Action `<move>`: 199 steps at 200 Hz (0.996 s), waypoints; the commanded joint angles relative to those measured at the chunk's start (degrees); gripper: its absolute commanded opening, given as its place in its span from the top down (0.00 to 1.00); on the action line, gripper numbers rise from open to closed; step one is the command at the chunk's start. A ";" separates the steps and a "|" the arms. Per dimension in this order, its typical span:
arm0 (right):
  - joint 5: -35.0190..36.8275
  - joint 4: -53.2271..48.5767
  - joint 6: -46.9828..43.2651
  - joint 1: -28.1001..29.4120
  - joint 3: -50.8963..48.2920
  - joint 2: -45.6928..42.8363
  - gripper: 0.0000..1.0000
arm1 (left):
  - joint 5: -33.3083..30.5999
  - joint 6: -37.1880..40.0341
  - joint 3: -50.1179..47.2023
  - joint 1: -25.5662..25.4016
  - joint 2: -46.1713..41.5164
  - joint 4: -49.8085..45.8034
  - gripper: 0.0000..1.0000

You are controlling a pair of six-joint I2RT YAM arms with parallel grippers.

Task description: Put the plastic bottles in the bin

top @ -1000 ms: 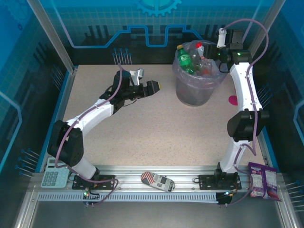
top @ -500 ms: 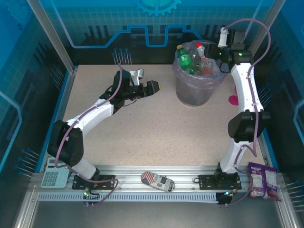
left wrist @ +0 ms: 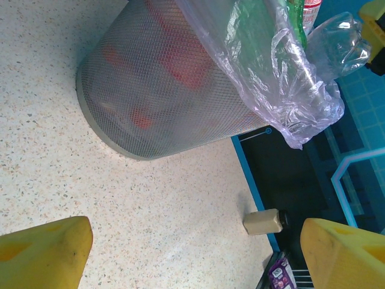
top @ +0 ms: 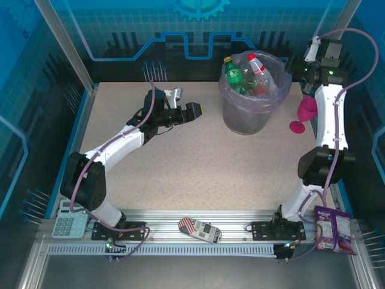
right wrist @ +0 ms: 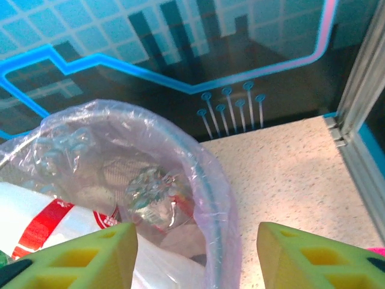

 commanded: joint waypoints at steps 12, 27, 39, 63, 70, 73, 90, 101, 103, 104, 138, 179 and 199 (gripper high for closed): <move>-7.13 -1.15 2.22 -0.91 -0.71 3.40 0.48 | -0.23 1.52 0.28 0.49 -1.36 -1.87 0.09; -7.50 -1.28 2.42 -0.95 -0.74 4.38 0.48 | -0.68 1.61 -0.53 0.80 -2.16 -2.13 0.08; -7.53 -1.15 2.50 -0.95 -1.04 4.90 0.48 | -1.02 1.63 -1.15 1.04 -2.74 -2.31 0.08; -8.27 -1.07 2.41 -0.81 -1.98 5.45 0.48 | -1.55 1.98 -2.22 1.71 -3.98 -2.97 0.08; -8.54 -0.92 2.34 -0.70 -2.38 5.45 0.48 | -1.68 2.03 -2.55 1.95 -4.33 -3.14 0.08; -8.71 -0.85 2.33 -0.62 -2.58 5.44 0.48 | -1.75 2.15 -2.63 2.08 -4.44 -3.18 0.08; -9.85 -0.24 2.33 -0.10 -3.79 5.47 0.48 | -2.03 2.32 -3.14 2.52 -5.14 -3.53 0.08; -10.84 0.16 2.46 0.23 -4.65 5.40 0.48 | -2.20 2.50 -3.36 2.79 -5.49 -3.77 0.08; -11.04 0.27 2.45 0.33 -4.83 5.35 0.48 | -2.20 2.49 -3.38 2.86 -5.50 -3.86 0.08; -11.09 0.35 2.48 0.35 -4.96 5.30 0.48 | -2.24 2.50 -3.38 2.87 -5.54 -3.88 0.08; -13.79 3.00 3.64 2.42 -8.59 4.17 0.48 | -2.68 3.26 -4.15 3.82 -6.83 -4.84 0.08; -16.68 7.26 6.36 6.22 -13.47 2.55 0.49 | -7.43 6.19 -6.69 7.34 -10.99 -10.16 0.08; -18.28 10.36 8.60 8.23 -16.13 1.75 0.49 | -10.05 9.21 -7.86 10.39 -13.86 -15.62 0.07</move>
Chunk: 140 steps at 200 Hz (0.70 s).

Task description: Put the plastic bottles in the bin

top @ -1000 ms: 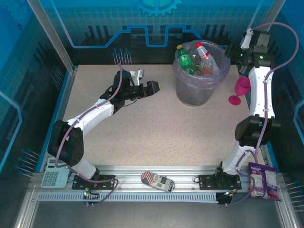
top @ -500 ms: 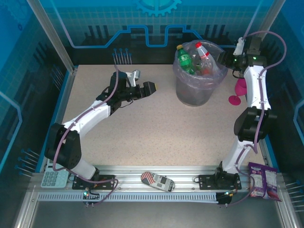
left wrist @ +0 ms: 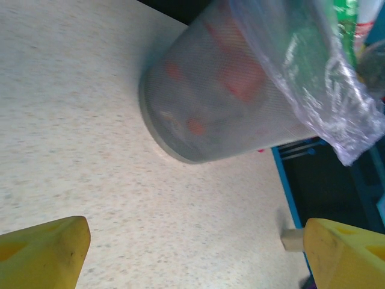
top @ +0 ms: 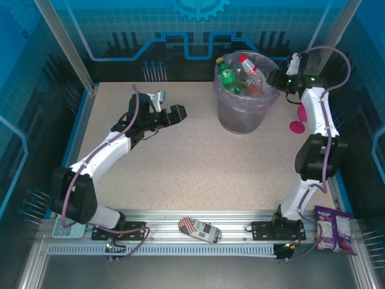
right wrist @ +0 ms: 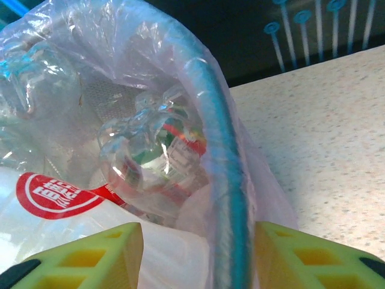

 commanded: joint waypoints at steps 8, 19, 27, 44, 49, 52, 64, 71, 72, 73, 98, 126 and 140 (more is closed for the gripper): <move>-6.72 2.61 4.01 5.87 -4.22 -1.98 0.49 | -5.40 5.97 -2.37 4.88 -5.88 -9.05 0.06; -6.81 3.66 4.73 7.55 -4.93 -2.32 0.49 | -6.45 7.15 -3.67 7.02 -7.81 -10.89 0.06; -6.72 4.29 5.32 8.77 -5.27 -2.48 0.49 | -7.32 8.03 -4.79 8.57 -9.30 -11.97 0.06; -6.24 5.74 6.49 11.35 -6.06 -3.02 0.48 | -9.70 9.53 -7.27 11.99 -12.16 -13.91 0.05; -5.99 6.00 6.65 12.16 -6.05 -3.18 0.48 | -10.23 9.87 -7.94 12.95 -12.85 -14.39 0.05; -5.82 6.11 6.76 12.52 -6.04 -3.27 0.48 | -10.63 10.06 -8.41 13.45 -13.28 -14.58 0.05; -5.21 6.12 7.14 13.88 -5.51 -3.20 0.48 | -11.68 10.57 -10.05 15.36 -14.57 -15.06 0.05; -5.10 6.16 7.53 14.52 -5.23 -3.32 0.48 | -12.10 10.95 -10.95 16.16 -15.08 -15.18 0.05; -5.08 6.19 7.53 14.57 -5.17 -3.35 0.48 | -12.14 10.96 -11.06 16.27 -15.16 -15.18 0.05; -5.07 6.20 7.52 14.69 -5.14 -3.40 0.48 | -12.20 10.97 -11.16 16.33 -15.25 -15.18 0.05; -4.53 6.09 7.92 16.20 -4.16 -3.93 0.47 | -13.12 11.39 -13.41 18.09 -15.87 -14.41 0.03; -1.53 1.58 5.00 15.50 1.24 -4.80 0.31 | -16.25 11.99 -15.18 18.57 -15.60 -12.31 0.02; -0.48 -1.85 3.20 14.25 4.92 -5.69 0.20 | -19.24 13.02 -15.80 18.58 -15.65 -11.64 0.01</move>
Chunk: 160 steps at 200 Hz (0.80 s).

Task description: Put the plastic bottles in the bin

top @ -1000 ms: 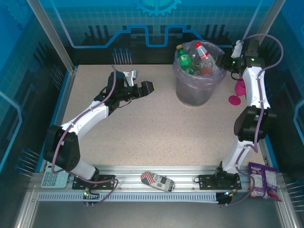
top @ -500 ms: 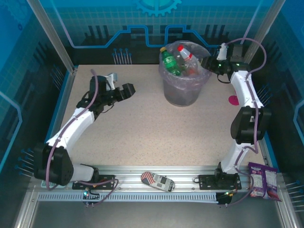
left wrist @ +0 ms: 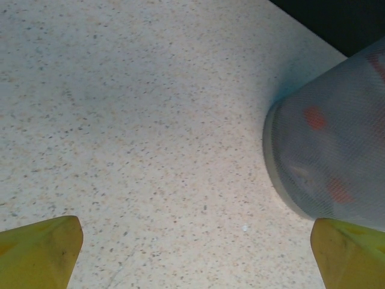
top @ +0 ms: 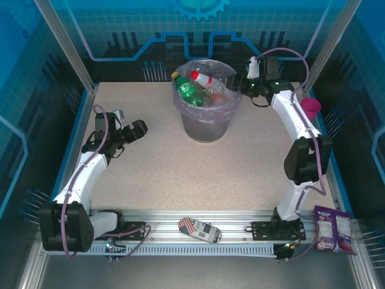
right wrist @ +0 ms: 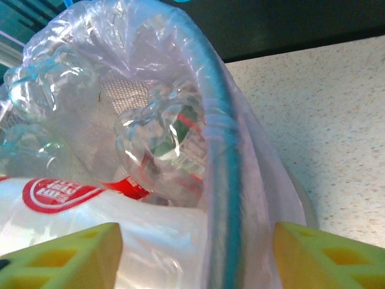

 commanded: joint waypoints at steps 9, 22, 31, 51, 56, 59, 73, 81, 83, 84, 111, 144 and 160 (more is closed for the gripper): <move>3.12 -6.40 -3.87 -2.74 8.14 -5.25 0.11 | -7.58 3.69 -1.79 0.68 -0.89 1.76 0.01; 5.45 -8.23 -5.85 -4.45 8.42 -7.26 0.00 | -10.91 4.72 -2.59 0.74 -1.08 2.86 0.01; 7.13 -9.44 -7.61 -5.62 7.49 -8.79 0.00 | -12.60 5.51 -3.60 0.84 -0.95 4.41 0.01; 15.03 -8.78 -12.90 -6.72 -0.25 -13.51 0.00 | -15.41 7.68 -5.57 0.99 0.50 8.03 0.01; 16.97 -7.83 -14.23 -6.72 -3.23 -14.89 0.00 | -15.83 8.18 -6.00 1.08 1.08 8.92 0.01; 17.97 -7.19 -14.95 -6.72 -5.22 -15.76 0.00 | -16.16 8.50 -6.27 1.04 1.42 9.35 0.01; 21.78 -1.75 -17.57 -6.71 -14.97 -19.62 0.00 | -17.07 10.03 -7.65 1.14 3.11 12.36 0.01; 23.74 1.85 -18.27 -6.52 -20.81 -21.57 0.00 | -17.68 10.78 -8.76 1.23 4.00 14.62 0.01; 24.14 2.79 -18.32 -6.47 -22.12 -21.93 0.00 | -17.88 10.99 -9.09 1.21 4.30 15.14 0.01; 24.28 3.12 -18.32 -6.50 -22.95 -22.13 0.00 | -18.04 11.09 -9.20 1.21 4.42 15.44 0.01; 27.97 11.41 -18.50 -5.98 -37.58 -25.42 0.00 | -19.75 12.47 -12.35 1.30 7.81 22.50 0.01; 31.91 26.09 -20.14 -3.60 -52.39 -26.43 0.00 | -18.87 13.40 -17.94 1.30 11.44 37.89 0.01; 33.50 33.23 -21.51 -1.52 -58.05 -25.64 0.00 | -18.10 14.66 -17.57 1.32 12.41 39.01 0.01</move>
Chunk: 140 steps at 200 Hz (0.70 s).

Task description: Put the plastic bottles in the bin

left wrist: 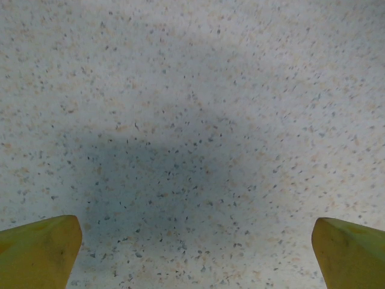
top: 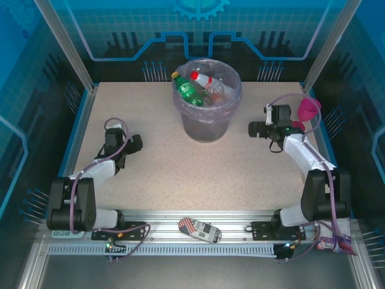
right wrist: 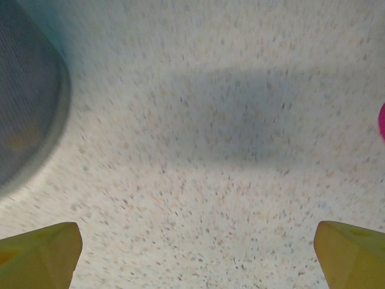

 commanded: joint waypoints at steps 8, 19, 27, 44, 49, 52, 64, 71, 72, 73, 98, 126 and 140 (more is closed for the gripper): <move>6.72 21.00 -4.52 4.52 -8.28 0.05 0.00 | -0.01 3.46 -0.56 0.71 1.89 11.53 0.01; 10.18 26.58 -6.56 6.40 -11.00 1.65 0.00 | 0.40 4.44 -0.34 0.71 2.56 12.67 0.01; 12.35 30.99 -7.89 7.31 -12.49 3.02 0.00 | 0.61 5.10 -0.16 0.71 3.15 13.39 0.01; 15.21 36.83 -9.52 8.29 -14.46 5.02 0.00 | 1.09 6.31 0.28 0.71 4.45 15.47 0.01; 15.65 37.79 -9.64 8.30 -14.80 5.52 0.00 | 1.18 6.47 0.47 0.71 4.80 15.84 0.01; 15.80 38.29 -9.65 8.29 -15.03 5.83 0.00 | 1.35 6.44 0.68 0.75 5.03 15.94 0.01; 16.66 40.20 -9.95 8.41 -15.66 6.36 0.00 | 2.49 6.87 1.59 0.70 5.68 14.99 0.01; 16.44 43.09 -10.71 8.29 -16.64 6.65 0.00 | 2.93 6.95 1.67 0.72 5.78 15.16 0.01; 16.44 43.59 -10.83 8.29 -16.80 6.72 0.00 | 2.94 6.90 1.66 0.76 5.79 15.14 0.01; 16.44 44.05 -10.90 8.29 -16.97 6.76 0.00 | 2.94 6.88 1.61 0.73 5.79 15.18 0.01; 15.08 46.30 -9.90 7.13 -18.47 6.65 0.00 | 3.12 6.76 0.53 0.70 5.17 16.69 0.01; 11.83 51.97 -9.09 5.78 -22.74 4.65 0.00 | 5.19 5.72 -2.64 0.65 5.40 23.58 0.01; 10.61 56.24 -8.67 5.16 -25.53 3.77 0.00 | 4.97 7.08 -2.69 -0.42 6.01 24.74 0.01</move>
